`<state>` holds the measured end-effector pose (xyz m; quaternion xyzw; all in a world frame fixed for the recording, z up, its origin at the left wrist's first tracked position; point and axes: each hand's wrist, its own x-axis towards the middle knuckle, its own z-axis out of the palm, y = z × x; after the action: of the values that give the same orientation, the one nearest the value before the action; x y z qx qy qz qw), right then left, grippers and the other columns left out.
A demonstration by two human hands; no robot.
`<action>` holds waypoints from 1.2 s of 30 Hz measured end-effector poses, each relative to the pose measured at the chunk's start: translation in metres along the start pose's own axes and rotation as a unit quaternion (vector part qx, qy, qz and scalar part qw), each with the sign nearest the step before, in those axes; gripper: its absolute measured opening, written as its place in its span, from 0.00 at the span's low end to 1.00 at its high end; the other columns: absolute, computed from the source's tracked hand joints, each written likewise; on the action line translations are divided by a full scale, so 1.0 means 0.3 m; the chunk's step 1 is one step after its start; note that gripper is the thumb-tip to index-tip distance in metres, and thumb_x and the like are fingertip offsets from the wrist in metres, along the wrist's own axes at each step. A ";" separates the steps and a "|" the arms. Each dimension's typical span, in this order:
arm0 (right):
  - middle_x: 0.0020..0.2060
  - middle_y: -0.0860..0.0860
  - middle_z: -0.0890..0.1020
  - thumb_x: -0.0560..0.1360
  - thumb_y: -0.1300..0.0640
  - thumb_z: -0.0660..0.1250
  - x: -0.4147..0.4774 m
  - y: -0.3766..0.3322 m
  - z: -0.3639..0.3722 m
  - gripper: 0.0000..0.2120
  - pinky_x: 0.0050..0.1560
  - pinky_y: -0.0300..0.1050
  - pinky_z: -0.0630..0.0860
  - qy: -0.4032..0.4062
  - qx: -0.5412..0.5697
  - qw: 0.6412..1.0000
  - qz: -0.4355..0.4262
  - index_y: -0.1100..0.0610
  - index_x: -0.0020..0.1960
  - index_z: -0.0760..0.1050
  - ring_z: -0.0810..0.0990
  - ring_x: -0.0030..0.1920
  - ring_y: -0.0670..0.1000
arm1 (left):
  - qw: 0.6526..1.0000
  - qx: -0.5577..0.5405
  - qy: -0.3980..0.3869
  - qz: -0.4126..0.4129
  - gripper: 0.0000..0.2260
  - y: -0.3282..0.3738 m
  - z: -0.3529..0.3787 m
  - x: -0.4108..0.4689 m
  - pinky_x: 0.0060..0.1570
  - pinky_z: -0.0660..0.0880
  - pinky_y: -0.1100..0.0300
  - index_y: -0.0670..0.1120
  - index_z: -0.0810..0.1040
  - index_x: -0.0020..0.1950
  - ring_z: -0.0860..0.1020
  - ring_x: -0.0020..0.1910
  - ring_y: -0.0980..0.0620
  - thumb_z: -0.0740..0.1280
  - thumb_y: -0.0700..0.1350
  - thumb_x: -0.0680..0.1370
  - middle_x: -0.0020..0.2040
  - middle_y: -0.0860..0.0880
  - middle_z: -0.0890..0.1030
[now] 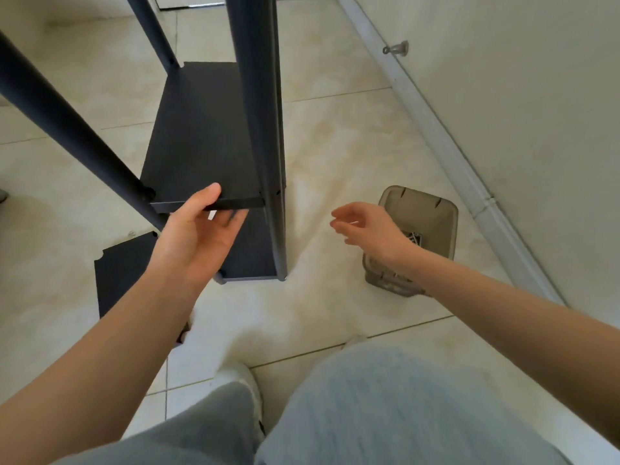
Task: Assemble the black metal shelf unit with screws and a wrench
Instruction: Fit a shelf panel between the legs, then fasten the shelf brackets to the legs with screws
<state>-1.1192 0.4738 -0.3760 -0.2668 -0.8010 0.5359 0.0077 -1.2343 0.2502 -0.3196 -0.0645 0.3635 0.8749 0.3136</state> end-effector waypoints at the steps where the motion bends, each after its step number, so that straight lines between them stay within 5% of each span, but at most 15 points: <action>1: 0.56 0.55 0.82 0.80 0.59 0.66 0.013 0.034 -0.011 0.12 0.56 0.55 0.80 0.017 -0.004 1.000 0.019 0.60 0.62 0.77 0.81 0.55 0.55 | 1.000 -0.003 0.007 0.002 0.07 -0.003 0.002 -0.003 0.54 0.82 0.50 0.41 0.81 0.43 0.83 0.59 0.45 0.66 0.34 0.79 0.53 0.44 0.85; 7: 0.55 0.56 0.82 0.79 0.62 0.63 0.078 0.223 -0.041 0.11 0.58 0.48 0.77 0.159 -0.059 0.978 0.120 0.60 0.60 0.78 0.79 0.55 0.53 | 1.000 0.001 0.014 0.008 0.03 -0.011 0.006 -0.011 0.57 0.81 0.51 0.41 0.79 0.48 0.83 0.60 0.45 0.69 0.35 0.76 0.55 0.44 0.85; 11: 0.60 0.58 0.79 0.81 0.55 0.61 0.095 0.292 -0.030 0.15 0.60 0.54 0.76 0.207 -0.026 0.958 0.195 0.62 0.65 0.73 0.77 0.59 0.58 | 1.000 -0.001 -0.007 0.003 0.07 -0.012 -0.003 -0.011 0.60 0.79 0.50 0.41 0.84 0.43 0.82 0.61 0.45 0.68 0.34 0.78 0.53 0.44 0.86; 15: 0.59 0.60 0.78 0.82 0.42 0.57 0.099 0.320 0.014 0.24 0.61 0.54 0.74 0.138 -0.028 0.958 0.248 0.63 0.63 0.71 0.76 0.59 0.61 | 1.000 0.003 -0.021 0.003 0.11 -0.014 -0.008 -0.007 0.61 0.79 0.50 0.41 0.85 0.39 0.82 0.60 0.45 0.67 0.34 0.79 0.52 0.44 0.86; 20: 0.53 0.60 0.81 0.81 0.42 0.58 0.079 0.307 0.081 0.23 0.58 0.58 0.77 0.078 -0.003 0.970 0.232 0.63 0.56 0.73 0.81 0.52 0.60 | 1.000 -0.003 -0.015 0.004 0.10 -0.017 -0.013 -0.007 0.62 0.78 0.48 0.40 0.85 0.40 0.83 0.60 0.44 0.67 0.34 0.79 0.53 0.43 0.86; 25: 0.54 0.58 0.81 0.80 0.42 0.62 0.047 0.290 0.142 0.24 0.58 0.60 0.78 -0.012 0.027 0.974 0.226 0.63 0.60 0.73 0.82 0.50 0.56 | 1.000 0.004 -0.009 0.007 0.11 -0.021 -0.006 -0.016 0.63 0.78 0.49 0.41 0.85 0.38 0.82 0.61 0.45 0.67 0.34 0.79 0.52 0.44 0.85; 30: 0.55 0.54 0.79 0.81 0.41 0.60 0.027 0.268 0.185 0.25 0.40 0.47 0.80 -0.096 0.038 0.966 0.235 0.59 0.68 0.69 0.82 0.48 0.51 | 1.000 0.005 -0.004 0.004 0.11 -0.021 -0.002 -0.017 0.62 0.78 0.49 0.40 0.84 0.38 0.82 0.60 0.44 0.67 0.34 0.79 0.53 0.43 0.85; 36: 0.52 0.58 0.81 0.83 0.52 0.59 0.081 0.309 0.160 0.15 0.48 0.53 0.83 -0.038 0.047 0.963 0.261 0.62 0.62 0.74 0.83 0.50 0.56 | 1.000 -0.002 0.006 0.008 0.08 -0.020 -0.002 -0.019 0.60 0.79 0.49 0.40 0.81 0.40 0.83 0.59 0.44 0.68 0.33 0.78 0.51 0.43 0.85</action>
<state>-1.1154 0.4697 -0.4830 -0.4457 -0.6770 0.5661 -0.1500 -1.2263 0.2502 -0.3216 -0.0672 0.3637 0.8778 0.3044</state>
